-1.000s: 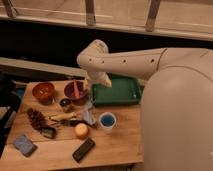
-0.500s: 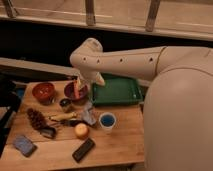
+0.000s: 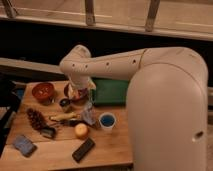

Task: Wipe table surface with sponge

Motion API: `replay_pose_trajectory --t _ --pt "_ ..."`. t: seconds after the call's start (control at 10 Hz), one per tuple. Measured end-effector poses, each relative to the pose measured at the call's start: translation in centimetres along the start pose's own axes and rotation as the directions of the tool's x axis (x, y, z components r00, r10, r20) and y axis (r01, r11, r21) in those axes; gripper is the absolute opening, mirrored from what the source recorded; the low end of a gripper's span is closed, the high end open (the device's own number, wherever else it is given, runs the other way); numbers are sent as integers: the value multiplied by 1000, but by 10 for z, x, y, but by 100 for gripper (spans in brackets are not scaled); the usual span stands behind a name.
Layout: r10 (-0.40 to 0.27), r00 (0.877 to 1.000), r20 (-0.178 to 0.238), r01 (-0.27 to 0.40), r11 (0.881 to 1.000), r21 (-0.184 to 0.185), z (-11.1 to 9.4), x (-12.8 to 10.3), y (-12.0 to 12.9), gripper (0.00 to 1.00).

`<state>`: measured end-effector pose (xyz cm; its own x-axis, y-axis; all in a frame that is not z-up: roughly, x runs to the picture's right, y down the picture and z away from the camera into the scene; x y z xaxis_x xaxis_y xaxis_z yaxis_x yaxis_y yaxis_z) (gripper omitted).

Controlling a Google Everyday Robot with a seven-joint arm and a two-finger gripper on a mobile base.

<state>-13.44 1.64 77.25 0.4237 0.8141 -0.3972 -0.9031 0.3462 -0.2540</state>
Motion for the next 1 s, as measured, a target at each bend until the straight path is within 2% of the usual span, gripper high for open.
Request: replay_pose_trajectory --t 0.1,0.3,0.4,0.5,0.6,0.7,0.9,1.0 --pt "-54 999 -10 53 998 -27 11 -7 29 80" --pt "-152 988 -17 150 984 -99 27 -14 84 80" --pt "-221 975 -17 215 964 -156 36 -11 116 80" --pt "-278 960 -16 269 942 -201 40 -4 139 80" --pt "-343 939 -8 330 910 -252 41 5 163 80" --pt "-399 917 2 383 879 -284 39 13 178 80" --pt "-510 859 33 490 804 -337 34 29 204 80" --pt "-529 848 41 509 788 -346 32 32 209 80"
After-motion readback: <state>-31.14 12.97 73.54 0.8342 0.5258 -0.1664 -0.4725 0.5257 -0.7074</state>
